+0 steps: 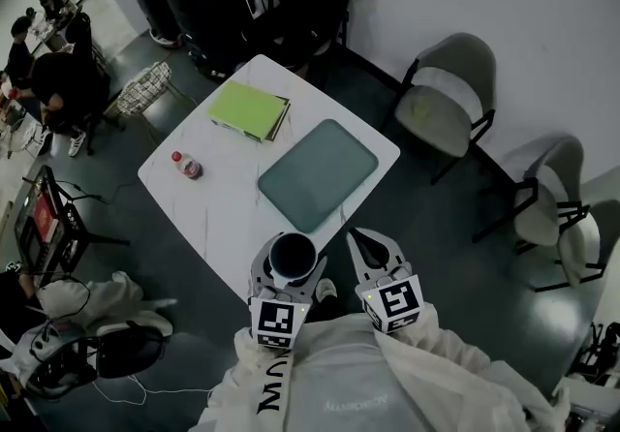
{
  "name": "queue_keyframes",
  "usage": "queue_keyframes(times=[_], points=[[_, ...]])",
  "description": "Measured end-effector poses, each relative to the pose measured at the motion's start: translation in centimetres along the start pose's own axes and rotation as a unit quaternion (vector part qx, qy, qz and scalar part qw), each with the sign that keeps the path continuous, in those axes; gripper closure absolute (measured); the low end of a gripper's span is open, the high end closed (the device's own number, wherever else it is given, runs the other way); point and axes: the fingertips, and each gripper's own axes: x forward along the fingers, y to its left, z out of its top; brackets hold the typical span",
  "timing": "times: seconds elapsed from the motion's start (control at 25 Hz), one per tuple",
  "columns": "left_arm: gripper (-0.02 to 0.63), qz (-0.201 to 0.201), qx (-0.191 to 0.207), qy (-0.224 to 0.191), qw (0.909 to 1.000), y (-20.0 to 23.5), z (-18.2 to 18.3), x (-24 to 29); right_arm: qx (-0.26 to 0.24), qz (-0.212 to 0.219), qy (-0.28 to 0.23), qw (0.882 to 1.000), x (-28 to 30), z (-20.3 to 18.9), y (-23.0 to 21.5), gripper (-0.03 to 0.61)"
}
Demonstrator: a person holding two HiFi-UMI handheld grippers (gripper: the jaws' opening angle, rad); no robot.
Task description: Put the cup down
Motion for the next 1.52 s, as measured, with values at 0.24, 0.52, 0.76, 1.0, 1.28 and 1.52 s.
queue_keyframes(times=[0.24,0.52,0.76,1.0,1.28,1.52], points=[[0.242,-0.005,-0.003,-0.001,1.0,0.6,0.3,0.3,0.0,-0.005,0.003,1.0,0.2,0.4,-0.3,0.574],[0.242,-0.006,0.004,-0.004,1.0,1.5,1.0,1.2,0.002,-0.012,-0.005,1.0,0.4,1.4,-0.8,0.574],[0.242,-0.005,0.005,0.0,1.0,1.6,1.3,3.5,0.012,-0.024,0.002,1.0,0.8,0.7,-3.4,0.574],[0.242,0.002,0.005,0.004,1.0,2.8,2.1,6.5,0.022,-0.023,0.002,0.999,2.3,0.7,-5.5,0.574],[0.242,0.007,0.003,0.016,0.9998,4.3,2.3,11.1,0.033,-0.019,0.016,0.999,4.6,0.1,-8.8,0.574],[0.242,0.008,0.003,0.023,0.9997,4.9,3.0,15.0,0.041,-0.018,0.025,0.999,6.2,0.2,-11.9,0.574]])
